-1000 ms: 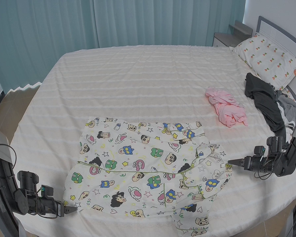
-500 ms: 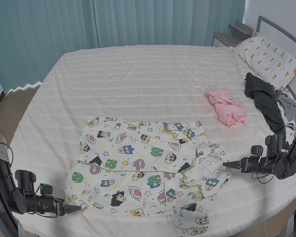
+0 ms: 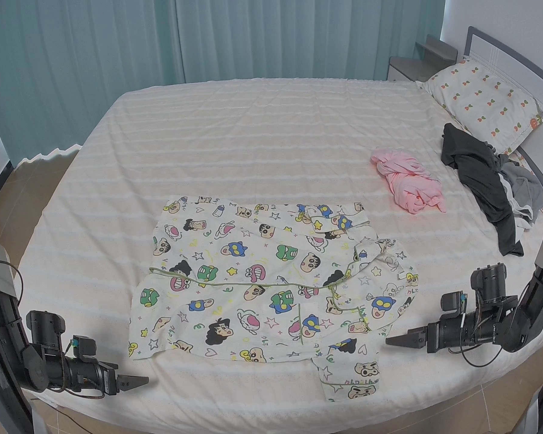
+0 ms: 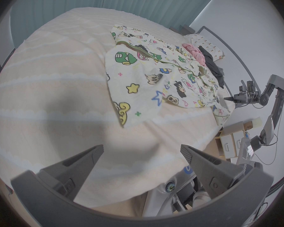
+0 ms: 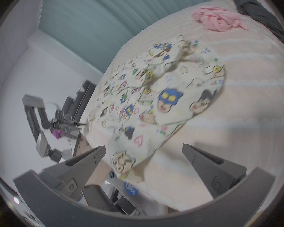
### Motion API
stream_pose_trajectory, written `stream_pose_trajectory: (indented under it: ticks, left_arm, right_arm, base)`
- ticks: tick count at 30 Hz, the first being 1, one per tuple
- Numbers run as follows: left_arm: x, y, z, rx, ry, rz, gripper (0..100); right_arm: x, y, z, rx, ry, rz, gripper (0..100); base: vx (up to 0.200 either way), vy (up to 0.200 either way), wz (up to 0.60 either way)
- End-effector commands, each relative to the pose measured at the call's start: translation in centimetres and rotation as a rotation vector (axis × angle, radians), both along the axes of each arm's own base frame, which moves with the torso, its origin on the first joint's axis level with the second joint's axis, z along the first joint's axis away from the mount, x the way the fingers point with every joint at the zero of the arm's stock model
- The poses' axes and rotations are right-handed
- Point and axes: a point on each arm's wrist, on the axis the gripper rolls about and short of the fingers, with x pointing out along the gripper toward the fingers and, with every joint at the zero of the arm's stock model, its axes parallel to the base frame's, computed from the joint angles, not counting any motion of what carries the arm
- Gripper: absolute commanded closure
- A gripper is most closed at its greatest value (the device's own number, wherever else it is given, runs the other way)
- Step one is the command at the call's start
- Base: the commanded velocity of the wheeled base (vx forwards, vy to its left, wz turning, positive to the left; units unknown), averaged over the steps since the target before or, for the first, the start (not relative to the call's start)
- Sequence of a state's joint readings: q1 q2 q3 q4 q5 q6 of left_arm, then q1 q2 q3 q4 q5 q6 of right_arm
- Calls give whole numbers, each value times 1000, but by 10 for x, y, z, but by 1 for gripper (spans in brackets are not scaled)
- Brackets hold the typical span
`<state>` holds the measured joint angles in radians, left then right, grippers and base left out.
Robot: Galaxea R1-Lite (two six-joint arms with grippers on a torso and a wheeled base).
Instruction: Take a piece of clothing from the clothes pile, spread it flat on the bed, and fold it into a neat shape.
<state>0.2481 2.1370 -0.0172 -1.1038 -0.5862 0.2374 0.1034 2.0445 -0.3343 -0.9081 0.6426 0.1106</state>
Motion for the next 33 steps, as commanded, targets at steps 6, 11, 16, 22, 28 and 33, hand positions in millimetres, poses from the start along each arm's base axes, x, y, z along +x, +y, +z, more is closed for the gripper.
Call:
stream_pose_trajectory:
  ticks: [6,11,16,22,28,33]
  left_arm:
    - [-3,3,0,-53,-7,-8,0]
    - [-2,2,0,-69,-11,-21,0]
    - [-2,2,-2,-70,-5,-22,0]
    - [0,3,-5,-72,7,-25,0]
    - [0,3,-6,-73,10,-25,0]
    - [0,3,-6,-73,10,-25,0]
  right_arm:
    - [-23,20,-16,-68,16,171,0]
    - [-29,41,-24,-73,50,257,0]
    - [-28,46,-25,-114,58,218,0]
    - [-31,55,-27,-117,67,243,0]
    - [-26,61,-36,-108,19,248,0]
    - [-22,65,-44,-102,1,220,0]
  base:
    - [0,0,0]
    - [0,0,0]
    - [0,0,0]
    - [0,0,0]
    - [0,0,0]
    - [0,0,0]
